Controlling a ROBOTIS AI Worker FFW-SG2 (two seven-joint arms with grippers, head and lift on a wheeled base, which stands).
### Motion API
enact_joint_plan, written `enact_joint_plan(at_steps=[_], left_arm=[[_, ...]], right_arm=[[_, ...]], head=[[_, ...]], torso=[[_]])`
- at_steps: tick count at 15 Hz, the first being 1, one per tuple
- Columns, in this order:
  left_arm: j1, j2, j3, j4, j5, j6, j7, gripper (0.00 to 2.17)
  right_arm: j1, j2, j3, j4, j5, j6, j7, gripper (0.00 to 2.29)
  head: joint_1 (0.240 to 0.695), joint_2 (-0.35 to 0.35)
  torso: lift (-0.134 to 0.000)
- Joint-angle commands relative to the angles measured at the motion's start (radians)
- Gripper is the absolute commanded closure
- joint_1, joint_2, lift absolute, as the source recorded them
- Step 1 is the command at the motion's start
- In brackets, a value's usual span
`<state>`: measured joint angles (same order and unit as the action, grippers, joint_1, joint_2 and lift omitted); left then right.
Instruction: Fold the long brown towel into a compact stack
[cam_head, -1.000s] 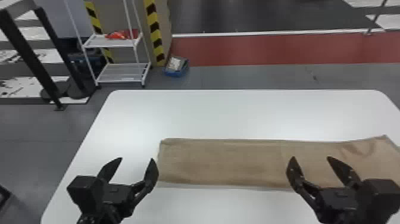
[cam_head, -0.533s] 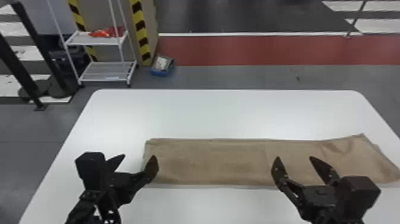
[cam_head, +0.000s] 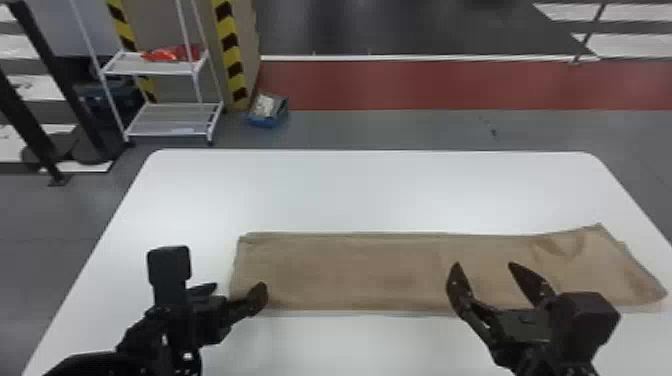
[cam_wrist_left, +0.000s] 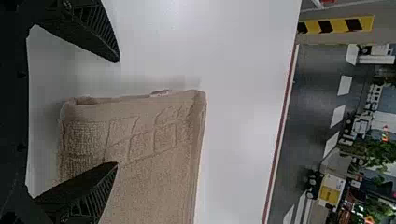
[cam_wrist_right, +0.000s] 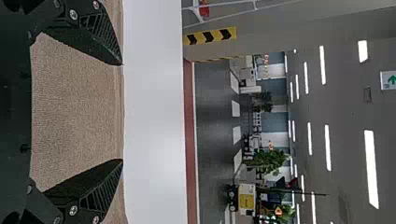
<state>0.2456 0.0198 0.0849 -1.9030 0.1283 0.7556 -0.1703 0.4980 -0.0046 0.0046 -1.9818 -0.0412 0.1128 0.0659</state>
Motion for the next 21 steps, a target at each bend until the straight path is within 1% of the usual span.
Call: enact_joint_plan(at_steps=[1, 2, 3, 4, 5, 7, 8, 10, 12, 15, 16, 17, 18, 19, 20, 21], left_arm=[[-0.005, -0.001, -0.001, 0.002, 0.007, 0.023, -0.014, 0.15], [-0.008, -0.003, -0.001, 0.002, 0.019, 0.026, -0.023, 0.20], [-0.009, -0.003, 0.001, 0.002, 0.030, 0.026, -0.035, 0.30], [-0.014, -0.001, 0.001, 0.001, 0.027, 0.029, -0.066, 0.56], [-0.020, -0.003, 0.001, 0.002, 0.025, 0.029, -0.083, 0.90], [-0.025, -0.003, 0.001, 0.001, 0.024, 0.029, -0.092, 1.80], [-0.025, -0.003, 0.001, -0.004, 0.022, 0.035, -0.090, 2.16], [-0.026, -0.001, 0.009, -0.008, 0.014, 0.048, -0.098, 2.15], [-0.034, -0.001, 0.042, -0.007, 0.014, 0.060, -0.120, 2.15], [-0.085, 0.008, 0.176, -0.007, 0.007, 0.130, -0.179, 2.15], [-0.103, 0.011, 0.230, 0.001, 0.005, 0.143, -0.189, 2.15], [-0.115, 0.019, 0.265, 0.002, -0.002, 0.146, -0.195, 2.15], [-0.134, 0.023, 0.308, 0.008, -0.012, 0.167, -0.202, 2.15], [-0.158, 0.028, 0.343, 0.010, -0.021, 0.238, -0.213, 2.15], [-0.169, 0.029, 0.366, 0.001, -0.019, 0.275, -0.216, 2.15], [-0.173, 0.035, 0.374, -0.044, -0.010, 0.333, -0.219, 2.15]], right_arm=[[-0.003, 0.005, 0.000, 0.006, 0.000, 0.000, 0.000, 0.16], [-0.004, 0.005, 0.000, 0.006, 0.000, 0.000, 0.000, 0.16], [-0.003, 0.005, 0.000, 0.006, 0.000, 0.000, 0.000, 0.16], [-0.003, 0.005, 0.000, 0.006, 0.000, 0.000, 0.000, 0.16], [-0.003, 0.005, 0.000, 0.006, -0.002, 0.000, 0.000, 0.16], [-0.003, 0.005, 0.000, 0.005, -0.011, 0.000, 0.000, 0.16], [-0.003, 0.005, 0.000, 0.005, -0.011, 0.000, 0.000, 0.16], [-0.003, 0.005, 0.000, 0.005, -0.011, 0.000, 0.000, 0.16], [-0.003, 0.005, 0.000, 0.005, -0.012, 0.006, 0.000, 0.16], [0.001, 0.005, -0.008, 0.001, -0.017, 0.009, 0.000, 0.16], [-0.001, 0.005, -0.011, 0.001, -0.019, 0.009, 0.000, 0.16], [-0.001, 0.005, -0.012, 0.001, -0.020, 0.012, 0.000, 0.16], [-0.004, 0.005, -0.015, 0.001, -0.023, 0.012, 0.000, 0.16], [-0.004, 0.005, -0.020, 0.001, -0.023, 0.012, 0.000, 0.16], [-0.004, 0.005, -0.023, 0.003, -0.025, 0.015, -0.001, 0.16], [-0.004, 0.005, -0.032, 0.003, -0.029, 0.012, -0.001, 0.16]], head=[[0.695, 0.014], [0.695, 0.011], [0.695, 0.007], [0.695, 0.002], [0.695, -0.003], [0.695, -0.014], [0.695, -0.019], [0.695, -0.018], [0.695, -0.014], [0.695, 0.008], [0.695, 0.022], [0.695, 0.042], [0.695, 0.088], [0.695, 0.113], [0.695, 0.137], [0.695, 0.156]], torso=[[-0.092], [-0.092], [-0.092], [-0.092], [-0.092], [-0.092], [-0.092], [-0.092], [-0.092], [-0.092], [-0.092], [-0.092], [-0.092], [-0.092], [-0.092], [-0.092]])
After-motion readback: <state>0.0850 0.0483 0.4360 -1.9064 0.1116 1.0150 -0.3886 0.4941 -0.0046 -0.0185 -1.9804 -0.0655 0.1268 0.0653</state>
